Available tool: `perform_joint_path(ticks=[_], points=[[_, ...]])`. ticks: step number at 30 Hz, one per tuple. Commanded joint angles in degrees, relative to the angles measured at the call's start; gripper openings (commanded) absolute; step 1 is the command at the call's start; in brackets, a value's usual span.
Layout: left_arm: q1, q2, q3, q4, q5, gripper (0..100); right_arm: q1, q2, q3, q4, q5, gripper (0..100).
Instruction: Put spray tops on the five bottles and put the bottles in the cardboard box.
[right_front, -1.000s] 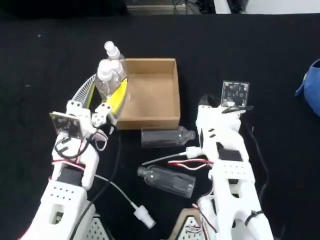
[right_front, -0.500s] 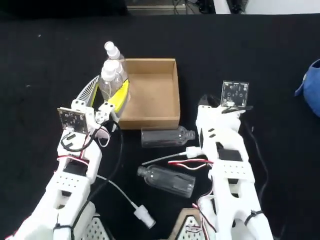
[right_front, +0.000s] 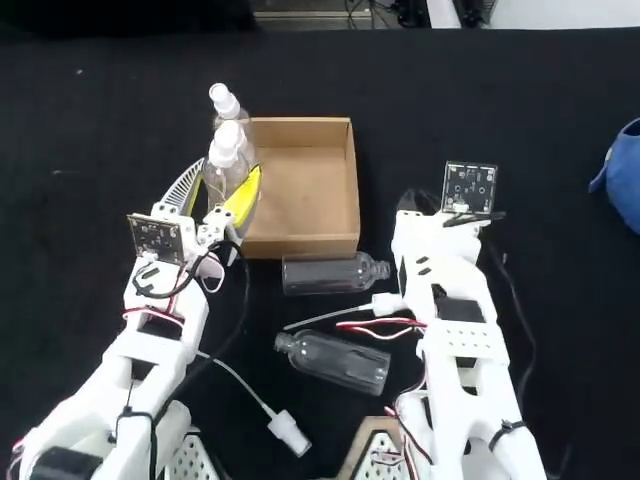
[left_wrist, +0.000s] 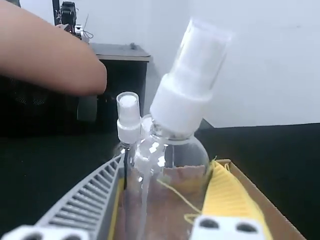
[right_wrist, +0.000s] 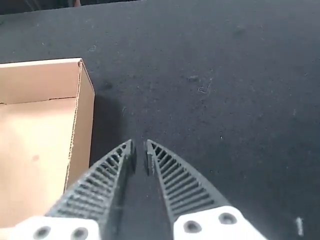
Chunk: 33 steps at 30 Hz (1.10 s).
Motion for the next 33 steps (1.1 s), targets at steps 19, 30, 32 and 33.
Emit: perform_joint_path(ticks=[19, 30, 32, 33], points=[[-3.56, 13.01, -3.56, -8.79, 6.77, 3, -1.32, 0.48, -0.22, -1.67, -0.09, 1.1], [-3.21, 18.37, -6.29, -8.79, 6.86, 3, -1.32, 0.48, -0.22, -1.67, -0.09, 1.1], [-3.21, 18.99, -6.29, -8.79, 6.86, 3, -1.32, 0.48, -0.22, -1.67, -0.09, 1.1], [-3.21, 19.25, -6.29, -8.79, 6.86, 3, -1.32, 0.48, -0.22, -1.67, -0.09, 1.1]])
